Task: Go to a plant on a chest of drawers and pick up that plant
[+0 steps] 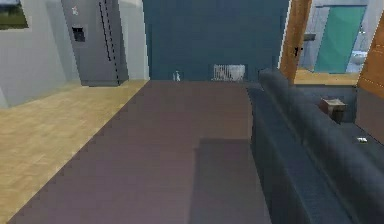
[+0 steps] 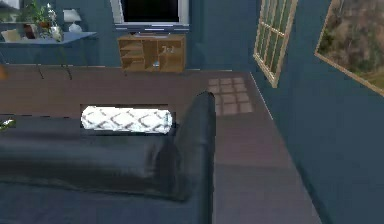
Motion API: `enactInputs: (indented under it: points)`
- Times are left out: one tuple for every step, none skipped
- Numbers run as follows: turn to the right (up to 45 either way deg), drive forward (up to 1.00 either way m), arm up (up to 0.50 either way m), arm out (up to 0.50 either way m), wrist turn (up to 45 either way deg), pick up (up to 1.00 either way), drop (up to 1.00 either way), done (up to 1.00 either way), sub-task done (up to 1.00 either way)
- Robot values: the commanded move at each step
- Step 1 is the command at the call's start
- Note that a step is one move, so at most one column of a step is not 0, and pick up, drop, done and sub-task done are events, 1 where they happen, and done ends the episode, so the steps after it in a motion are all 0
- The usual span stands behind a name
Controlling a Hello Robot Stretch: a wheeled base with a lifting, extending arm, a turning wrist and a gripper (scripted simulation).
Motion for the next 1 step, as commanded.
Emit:
enactInputs:
  points:
    - [-45.0,0.0,0.0,0.0,0.0,0.0,0.0,0.0,0.0]
